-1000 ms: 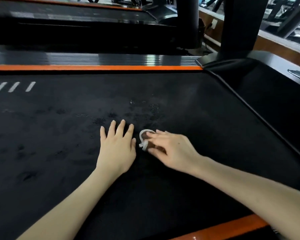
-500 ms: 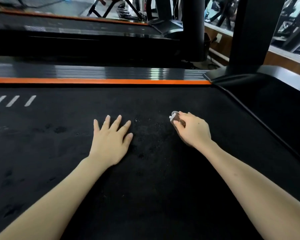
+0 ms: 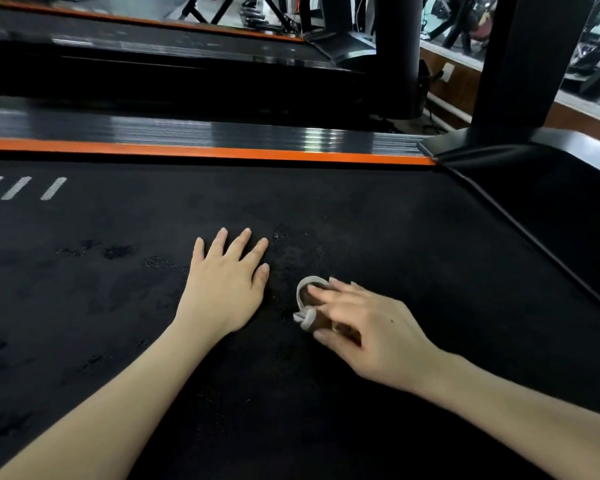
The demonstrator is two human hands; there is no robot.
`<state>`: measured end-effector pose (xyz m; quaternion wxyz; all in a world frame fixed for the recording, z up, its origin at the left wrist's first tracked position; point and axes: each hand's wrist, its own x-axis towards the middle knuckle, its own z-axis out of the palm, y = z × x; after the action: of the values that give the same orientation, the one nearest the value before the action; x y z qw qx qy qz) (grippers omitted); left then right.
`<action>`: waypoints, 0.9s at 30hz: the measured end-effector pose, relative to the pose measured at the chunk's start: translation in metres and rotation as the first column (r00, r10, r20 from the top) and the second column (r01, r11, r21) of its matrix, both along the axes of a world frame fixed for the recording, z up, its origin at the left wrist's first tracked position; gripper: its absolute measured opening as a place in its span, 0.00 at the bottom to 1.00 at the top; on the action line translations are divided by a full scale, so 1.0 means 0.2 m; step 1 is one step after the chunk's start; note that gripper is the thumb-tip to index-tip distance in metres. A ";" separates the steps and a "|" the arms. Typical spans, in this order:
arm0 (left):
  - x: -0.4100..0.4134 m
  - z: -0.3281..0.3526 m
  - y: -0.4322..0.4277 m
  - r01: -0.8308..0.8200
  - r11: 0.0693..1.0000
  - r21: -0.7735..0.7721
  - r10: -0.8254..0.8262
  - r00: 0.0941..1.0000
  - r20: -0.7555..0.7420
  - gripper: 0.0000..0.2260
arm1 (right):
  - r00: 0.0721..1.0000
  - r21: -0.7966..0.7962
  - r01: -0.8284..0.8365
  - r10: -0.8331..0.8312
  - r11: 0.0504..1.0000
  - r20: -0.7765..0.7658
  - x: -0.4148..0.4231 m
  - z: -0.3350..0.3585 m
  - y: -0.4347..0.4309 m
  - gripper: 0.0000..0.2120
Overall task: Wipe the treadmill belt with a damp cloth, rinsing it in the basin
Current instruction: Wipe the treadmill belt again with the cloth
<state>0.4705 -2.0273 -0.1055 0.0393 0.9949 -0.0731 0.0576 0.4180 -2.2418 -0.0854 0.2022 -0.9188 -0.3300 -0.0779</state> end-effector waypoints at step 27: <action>-0.01 0.02 0.00 0.013 0.998 -0.053 -0.017 0.998 -0.065 0.27 | 0.764 -0.148 0.632 -0.643 0.761 -0.043 0.46 0.02 -0.02 0.16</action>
<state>0.4678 -2.0265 -0.1013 0.0684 0.9943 -0.0776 0.0268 0.5106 -2.2457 -0.0821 0.1207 -0.9895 0.0075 -0.0792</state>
